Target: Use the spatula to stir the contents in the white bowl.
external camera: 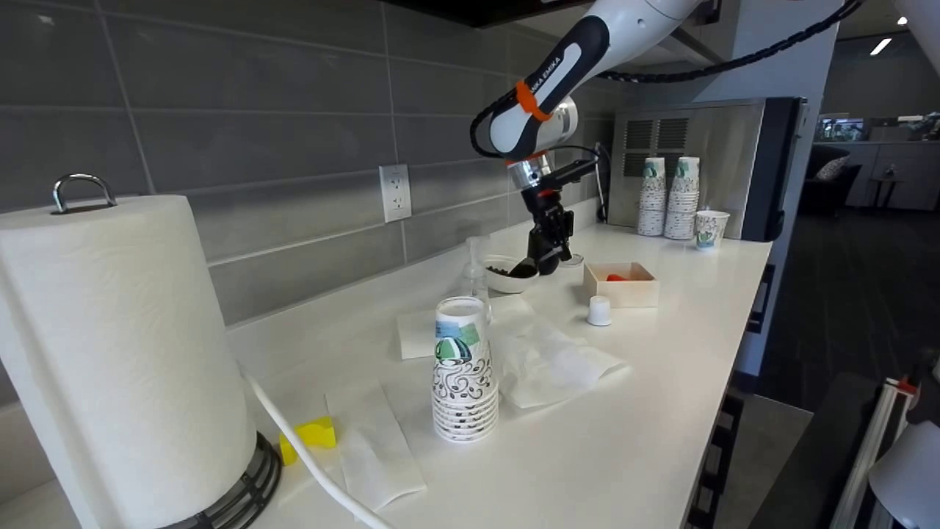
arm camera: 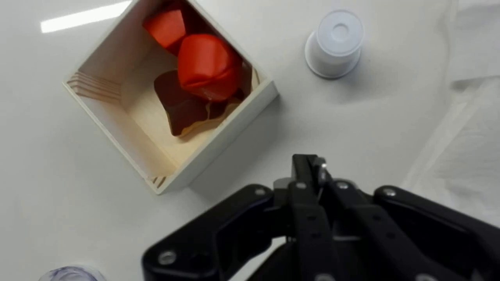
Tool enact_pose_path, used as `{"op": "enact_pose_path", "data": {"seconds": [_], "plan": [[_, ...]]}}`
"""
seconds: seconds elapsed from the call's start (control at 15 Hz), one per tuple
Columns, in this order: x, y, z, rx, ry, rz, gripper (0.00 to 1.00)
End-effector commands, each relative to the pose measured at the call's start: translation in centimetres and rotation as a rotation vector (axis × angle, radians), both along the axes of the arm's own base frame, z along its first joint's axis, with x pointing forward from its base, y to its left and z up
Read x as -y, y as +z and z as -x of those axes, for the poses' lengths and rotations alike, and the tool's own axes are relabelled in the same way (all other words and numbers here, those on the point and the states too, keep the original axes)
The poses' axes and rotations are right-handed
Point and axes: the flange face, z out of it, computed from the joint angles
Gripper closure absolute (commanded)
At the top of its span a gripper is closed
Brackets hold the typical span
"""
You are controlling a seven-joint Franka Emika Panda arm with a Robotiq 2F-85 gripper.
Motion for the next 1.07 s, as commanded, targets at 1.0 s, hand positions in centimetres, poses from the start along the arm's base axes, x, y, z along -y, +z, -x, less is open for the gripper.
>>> {"op": "enact_pose_path", "data": {"seconds": [1.0], "plan": [[-1.3, 1.1, -1.1, 0.002, 0.151, -0.275, 0.99]]}}
